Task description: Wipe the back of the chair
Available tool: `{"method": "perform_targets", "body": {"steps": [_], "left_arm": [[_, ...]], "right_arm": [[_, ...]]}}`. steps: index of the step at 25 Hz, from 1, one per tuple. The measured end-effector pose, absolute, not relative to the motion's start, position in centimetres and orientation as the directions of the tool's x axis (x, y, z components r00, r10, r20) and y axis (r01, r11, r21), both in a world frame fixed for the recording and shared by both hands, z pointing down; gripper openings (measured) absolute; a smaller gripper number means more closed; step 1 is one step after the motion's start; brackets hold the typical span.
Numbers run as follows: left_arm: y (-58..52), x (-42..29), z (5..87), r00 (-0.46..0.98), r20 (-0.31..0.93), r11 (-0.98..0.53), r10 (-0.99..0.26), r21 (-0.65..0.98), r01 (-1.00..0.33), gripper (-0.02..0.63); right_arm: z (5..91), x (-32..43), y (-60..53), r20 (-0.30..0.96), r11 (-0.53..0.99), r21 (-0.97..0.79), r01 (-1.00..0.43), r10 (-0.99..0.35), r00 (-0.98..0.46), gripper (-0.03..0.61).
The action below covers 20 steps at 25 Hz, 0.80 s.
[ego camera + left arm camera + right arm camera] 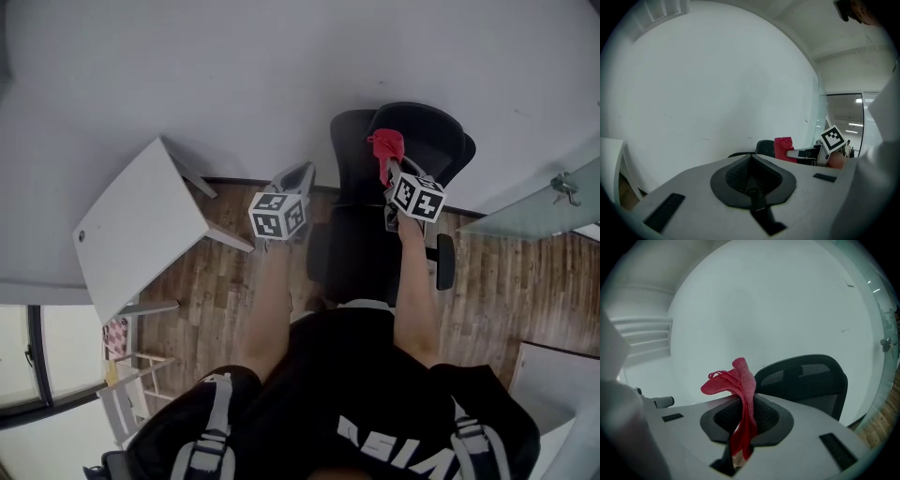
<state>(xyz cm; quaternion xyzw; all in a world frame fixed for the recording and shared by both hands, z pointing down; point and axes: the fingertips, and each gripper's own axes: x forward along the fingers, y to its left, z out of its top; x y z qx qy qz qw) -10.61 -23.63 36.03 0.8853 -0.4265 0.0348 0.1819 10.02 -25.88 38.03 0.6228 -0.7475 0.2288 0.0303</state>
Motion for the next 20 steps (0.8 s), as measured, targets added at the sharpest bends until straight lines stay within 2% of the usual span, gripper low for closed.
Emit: {"method": "perform_targets", "body": {"steps": [20], "left_arm": [[-31.1, -5.6, 37.4, 0.542, 0.278, -0.487, -0.793, 0.246, -0.838, 0.025]], "right_arm": [[43.7, 11.8, -36.5, 0.399, 0.211, -0.365, -0.907, -0.845, -0.357, 0.066]]}}
